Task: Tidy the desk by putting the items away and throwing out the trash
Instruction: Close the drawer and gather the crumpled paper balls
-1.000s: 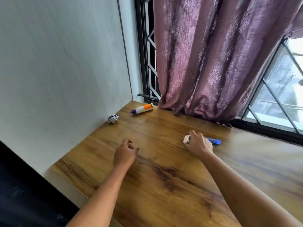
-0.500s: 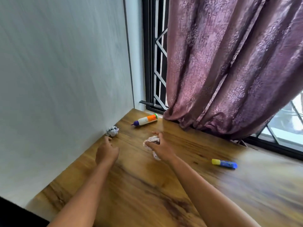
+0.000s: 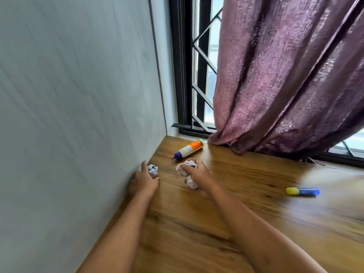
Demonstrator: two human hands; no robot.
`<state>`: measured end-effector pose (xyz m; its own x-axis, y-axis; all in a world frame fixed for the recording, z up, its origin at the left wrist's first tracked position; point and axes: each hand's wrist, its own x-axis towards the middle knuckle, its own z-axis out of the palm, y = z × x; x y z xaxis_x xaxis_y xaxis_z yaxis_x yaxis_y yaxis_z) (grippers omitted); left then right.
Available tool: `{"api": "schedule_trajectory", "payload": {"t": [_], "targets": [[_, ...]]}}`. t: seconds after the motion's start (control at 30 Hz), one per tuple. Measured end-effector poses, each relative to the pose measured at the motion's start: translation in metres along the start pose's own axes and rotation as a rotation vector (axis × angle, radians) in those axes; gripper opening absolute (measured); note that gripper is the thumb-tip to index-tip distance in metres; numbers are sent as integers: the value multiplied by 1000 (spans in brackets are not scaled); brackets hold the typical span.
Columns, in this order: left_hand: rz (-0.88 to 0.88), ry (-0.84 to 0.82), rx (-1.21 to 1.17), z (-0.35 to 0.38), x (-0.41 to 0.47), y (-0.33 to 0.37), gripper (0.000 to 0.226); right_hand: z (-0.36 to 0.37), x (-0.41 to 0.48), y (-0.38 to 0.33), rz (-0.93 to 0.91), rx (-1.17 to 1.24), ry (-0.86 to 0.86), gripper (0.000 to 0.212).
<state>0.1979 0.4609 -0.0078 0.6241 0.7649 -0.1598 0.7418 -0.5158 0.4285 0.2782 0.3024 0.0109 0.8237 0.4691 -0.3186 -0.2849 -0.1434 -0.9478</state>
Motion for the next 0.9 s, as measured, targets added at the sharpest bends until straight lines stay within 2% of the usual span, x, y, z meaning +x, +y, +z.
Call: {"api": "schedule_trajectory", "payload": {"t": [0.1, 0.17, 0.23, 0.3, 0.37, 0.5, 0.6, 0.8, 0.9], "targets": [[66, 10, 92, 0, 10, 0, 52, 14, 4, -1, 35, 31, 7, 37], [131, -17, -8, -5, 13, 5, 42, 19, 3, -5, 71, 84, 10, 33], [182, -126, -337, -12, 3, 18, 35, 19, -1, -6, 104, 209, 11, 24], [34, -336, -895, -17, -17, 31, 30, 18, -8, -6, 120, 434, -8, 23], [-110, -593, -1313, -12, -33, 42, 35, 13, -15, 1, 150, 601, 5, 30], [-194, -779, -1744, 10, -59, 58, 30, -7, -42, 8, 91, 765, 121, 27], [-242, -956, -1828, 26, -91, 74, 32, -35, -70, 15, -19, 791, 188, 33], [-152, -1150, -1758, 44, -158, 111, 38, -91, -135, 29, -113, 808, 319, 36], [-128, -1215, -1669, 53, -202, 127, 42, -112, -168, 44, -120, 734, 454, 52]]}}
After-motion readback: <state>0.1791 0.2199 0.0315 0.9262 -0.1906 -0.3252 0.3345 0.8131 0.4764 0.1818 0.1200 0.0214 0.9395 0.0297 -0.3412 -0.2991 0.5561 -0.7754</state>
